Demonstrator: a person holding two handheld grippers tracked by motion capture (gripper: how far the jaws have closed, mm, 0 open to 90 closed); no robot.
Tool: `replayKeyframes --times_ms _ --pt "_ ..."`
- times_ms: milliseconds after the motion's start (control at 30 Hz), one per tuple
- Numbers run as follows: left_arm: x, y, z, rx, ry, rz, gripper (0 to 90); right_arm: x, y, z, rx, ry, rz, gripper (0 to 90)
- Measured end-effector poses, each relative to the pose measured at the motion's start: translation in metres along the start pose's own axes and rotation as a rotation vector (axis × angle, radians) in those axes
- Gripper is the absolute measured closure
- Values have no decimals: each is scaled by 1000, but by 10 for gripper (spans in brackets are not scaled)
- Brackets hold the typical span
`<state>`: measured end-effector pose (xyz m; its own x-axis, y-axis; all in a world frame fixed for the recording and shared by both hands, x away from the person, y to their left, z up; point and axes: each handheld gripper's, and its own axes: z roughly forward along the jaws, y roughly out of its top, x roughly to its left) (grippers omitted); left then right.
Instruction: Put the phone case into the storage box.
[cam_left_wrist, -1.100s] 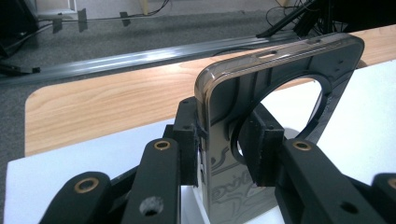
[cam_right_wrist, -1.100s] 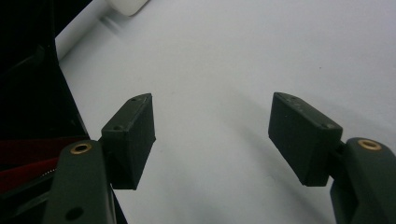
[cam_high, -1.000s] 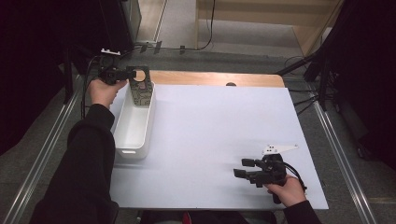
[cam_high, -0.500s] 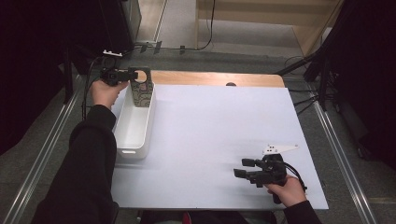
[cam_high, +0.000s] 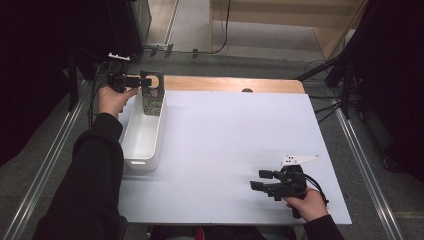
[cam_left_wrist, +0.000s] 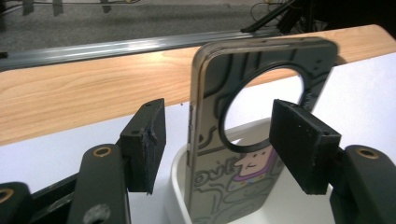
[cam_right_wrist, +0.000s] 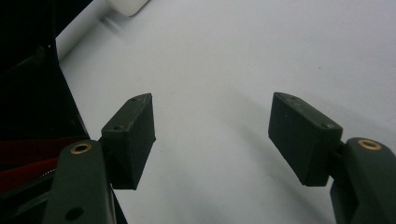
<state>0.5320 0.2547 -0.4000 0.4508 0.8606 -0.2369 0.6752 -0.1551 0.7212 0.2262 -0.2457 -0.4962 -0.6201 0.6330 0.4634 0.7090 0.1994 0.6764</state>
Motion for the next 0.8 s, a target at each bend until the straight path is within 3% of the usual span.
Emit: replayKeyframes --times_ms 467,667,800 --pt "-9 -4 -31 24 -42 20 360 -2 5 4 6 9 -10 304" --pt "-11 -11 -47 27 -88 -1 360 -4 8 5 6 9 -12 304" --pt "-17 -16 -56 39 -108 14 360 -4 10 7 7 15 -14 303"
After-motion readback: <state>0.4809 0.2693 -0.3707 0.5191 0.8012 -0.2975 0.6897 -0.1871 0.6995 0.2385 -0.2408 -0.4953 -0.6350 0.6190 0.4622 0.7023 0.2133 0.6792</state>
